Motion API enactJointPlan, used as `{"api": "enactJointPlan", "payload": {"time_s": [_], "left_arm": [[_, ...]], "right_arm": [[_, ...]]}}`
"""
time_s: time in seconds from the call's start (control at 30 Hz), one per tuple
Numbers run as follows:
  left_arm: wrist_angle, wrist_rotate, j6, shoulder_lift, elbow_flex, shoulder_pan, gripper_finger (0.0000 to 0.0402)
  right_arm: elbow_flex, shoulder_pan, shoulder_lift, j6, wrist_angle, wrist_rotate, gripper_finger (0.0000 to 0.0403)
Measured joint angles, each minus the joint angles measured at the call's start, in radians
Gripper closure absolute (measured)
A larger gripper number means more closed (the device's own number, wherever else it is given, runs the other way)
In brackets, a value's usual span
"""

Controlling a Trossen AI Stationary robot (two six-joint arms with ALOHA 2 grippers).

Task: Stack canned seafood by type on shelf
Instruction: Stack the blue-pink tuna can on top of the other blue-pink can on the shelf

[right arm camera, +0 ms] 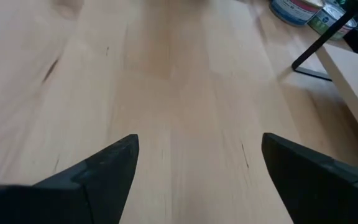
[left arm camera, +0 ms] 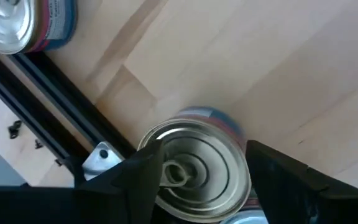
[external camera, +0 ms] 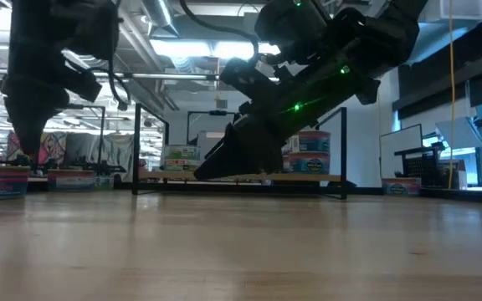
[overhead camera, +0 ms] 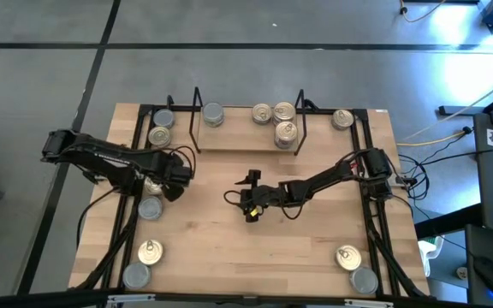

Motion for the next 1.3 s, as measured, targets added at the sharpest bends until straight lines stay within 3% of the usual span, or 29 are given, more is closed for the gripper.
{"api": "enactJointPlan", "payload": {"time_s": [0.67, 0.8, 1.07, 1.3], "left_arm": [[0.072, 0.106, 0.408, 0.149, -0.038, 0.03, 0.0272], [0.188, 0.114, 0.442, 0.15, -0.004, 0.029, 0.0283], [0.525, 0.122, 0.577, 0.156, 0.003, 0.029, 0.0296], [0.817, 0.134, 0.696, 0.244, 0.005, 0.029, 0.0302]], "right_arm": [[0.0, 0.0, 0.0, -0.001, 0.003, 0.0, 0.0064], [0.0, 0.007, -0.008, -0.026, -0.045, 0.0, 0.0064], [0.001, 0.035, -0.109, -0.025, -0.274, 0.108, 0.0064], [0.0, 0.034, -0.115, -0.026, -0.333, 0.142, 0.0064]]}}
